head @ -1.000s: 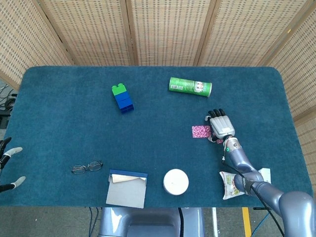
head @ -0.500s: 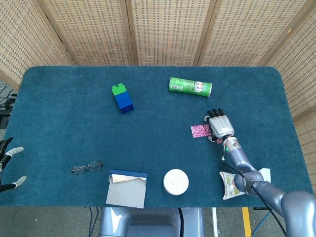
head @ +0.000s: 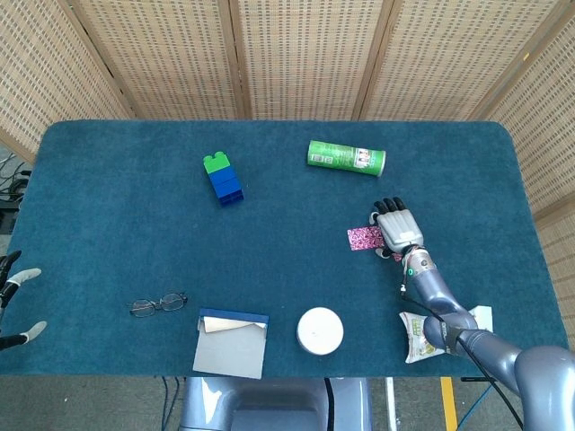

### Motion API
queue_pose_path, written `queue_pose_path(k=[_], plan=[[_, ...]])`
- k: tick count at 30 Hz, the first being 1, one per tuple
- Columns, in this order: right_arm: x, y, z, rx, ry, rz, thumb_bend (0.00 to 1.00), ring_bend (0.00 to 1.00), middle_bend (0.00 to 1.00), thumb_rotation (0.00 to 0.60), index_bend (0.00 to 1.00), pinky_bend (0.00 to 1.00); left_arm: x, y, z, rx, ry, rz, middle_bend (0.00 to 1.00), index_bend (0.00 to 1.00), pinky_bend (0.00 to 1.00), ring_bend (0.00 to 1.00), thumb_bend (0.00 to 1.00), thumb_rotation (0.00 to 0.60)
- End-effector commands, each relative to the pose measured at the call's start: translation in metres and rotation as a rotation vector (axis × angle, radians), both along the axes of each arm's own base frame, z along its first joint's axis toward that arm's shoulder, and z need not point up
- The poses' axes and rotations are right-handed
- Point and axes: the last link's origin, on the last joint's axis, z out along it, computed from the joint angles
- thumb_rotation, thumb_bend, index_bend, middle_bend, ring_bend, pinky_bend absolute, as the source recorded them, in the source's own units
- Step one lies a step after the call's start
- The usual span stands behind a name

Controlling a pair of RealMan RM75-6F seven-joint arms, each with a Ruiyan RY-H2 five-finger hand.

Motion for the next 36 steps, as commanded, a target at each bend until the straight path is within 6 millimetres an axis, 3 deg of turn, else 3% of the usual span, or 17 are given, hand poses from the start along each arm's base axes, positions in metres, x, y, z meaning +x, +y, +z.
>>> queue_pose_path(k=[1,36], plan=[[0.0010,-0.0003,-0.0004,0.001,-0.001,-0.001,0.26,0.00,0.12,0.600,0.31,0.00,-0.0005,-0.0002,0.0001,0.001,-0.001,0.001,0.03,0.22,0.04,0.00,0.18,0.600],[0.0041,-0.0053,-0.0091,0.016,0.026,-0.024,0.26,0.00,0.13,0.600,0.33,0.00,-0.0076,0.0000,-0.0004,-0.001,-0.006,0.015,0.03,0.22,0.04,0.00,0.18,0.600]])
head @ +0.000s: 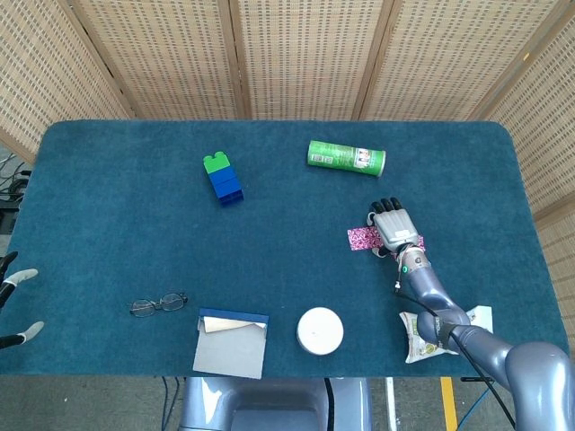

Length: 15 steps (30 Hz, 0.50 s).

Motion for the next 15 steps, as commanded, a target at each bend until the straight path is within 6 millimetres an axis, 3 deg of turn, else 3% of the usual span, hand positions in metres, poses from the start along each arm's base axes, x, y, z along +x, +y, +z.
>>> queue_pose_path(k=[1,15], plan=[[-0.0001,0.0002,-0.0005,0.001,0.001,-0.001,0.26,0.00,0.13,0.600,0.33,0.00,-0.0002,0.0000,-0.0001,0.000,0.000,0.000,0.03,0.22,0.04,0.00,0.18,0.600],[-0.0013,0.0014,-0.0030,0.004,0.007,-0.003,0.26,0.00,0.14,0.600,0.37,0.00,-0.0025,-0.0007,-0.0006,-0.002,-0.001,0.007,0.03,0.22,0.04,0.00,0.18,0.600]])
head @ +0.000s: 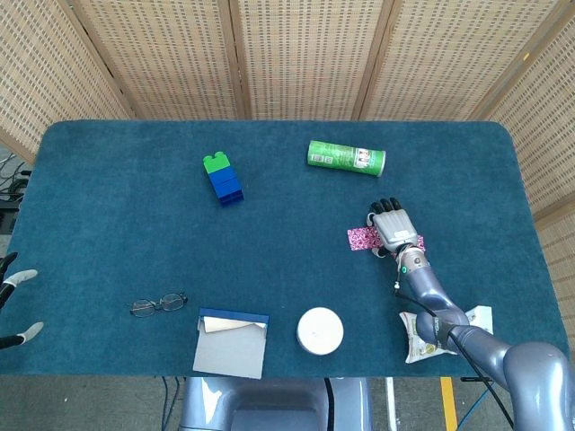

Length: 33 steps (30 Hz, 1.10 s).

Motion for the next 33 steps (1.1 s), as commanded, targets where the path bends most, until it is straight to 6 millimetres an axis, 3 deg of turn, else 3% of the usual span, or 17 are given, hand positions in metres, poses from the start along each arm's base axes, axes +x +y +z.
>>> queue_pose_path(k=[1,16,33], plan=[[-0.0007,0.0004,-0.0001,0.000,0.001,-0.001,0.26,0.00,0.14,0.600,0.37,0.00,-0.0001,0.0000,-0.0001,0.000,0.000,0.000,0.03,0.22,0.04,0.00,0.18,0.600],[-0.0019,0.0015,-0.0006,-0.002,-0.010,-0.005,0.33,0.00,0.17,0.600,0.43,0.00,-0.0001,0.0002,-0.0006,-0.001,0.001,0.000,0.03,0.22,0.04,0.00,0.18,0.600],[0.0046,0.0006,0.0042,-0.005,-0.025,0.011,0.34,0.00,0.18,0.600,0.44,0.00,-0.0010,0.0001,-0.0001,0.003,0.001,0.001,0.03,0.22,0.04,0.00,0.18,0.600]])
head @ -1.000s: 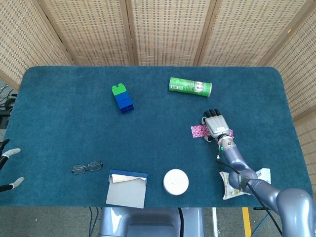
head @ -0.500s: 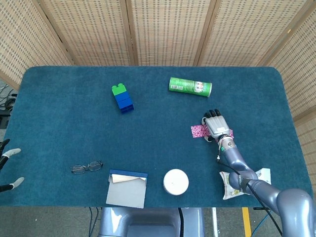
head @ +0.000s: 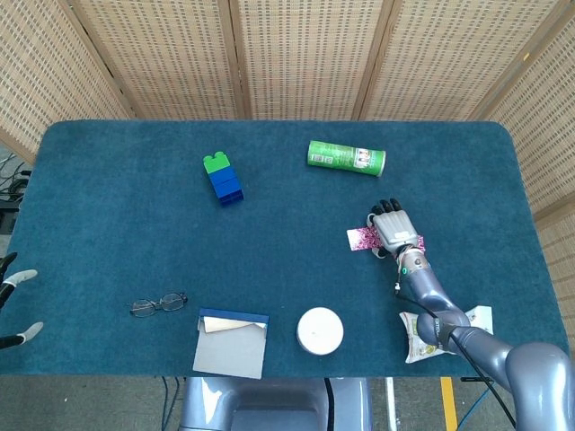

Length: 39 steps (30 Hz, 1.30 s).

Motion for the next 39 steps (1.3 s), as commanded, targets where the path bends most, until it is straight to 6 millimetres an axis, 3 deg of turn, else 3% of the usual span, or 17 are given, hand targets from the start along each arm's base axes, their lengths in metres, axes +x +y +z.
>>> queue_pose_path(k=[1,15,26,39], plan=[[0.002,-0.001,0.003,-0.005,-0.004,0.006,0.34,0.00,0.18,0.600,0.44,0.00,0.000,0.000,0.000,0.000,0.000,-0.001,0.03,0.22,0.04,0.00,0.18,0.600],[0.003,0.004,0.026,-0.027,-0.008,0.033,0.34,0.00,0.18,0.600,0.44,0.00,0.003,0.002,0.000,0.000,-0.004,-0.015,0.03,0.22,0.04,0.00,0.18,0.600],[-0.031,0.021,0.055,-0.041,0.019,0.005,0.34,0.00,0.18,0.600,0.44,0.00,0.009,-0.001,0.001,0.003,0.000,-0.026,0.03,0.22,0.04,0.00,0.18,0.600],[-0.056,0.024,0.066,-0.054,0.021,-0.036,0.34,0.00,0.16,0.600,0.44,0.00,0.013,-0.005,0.002,0.009,0.006,-0.029,0.03,0.22,0.04,0.00,0.18,0.600]])
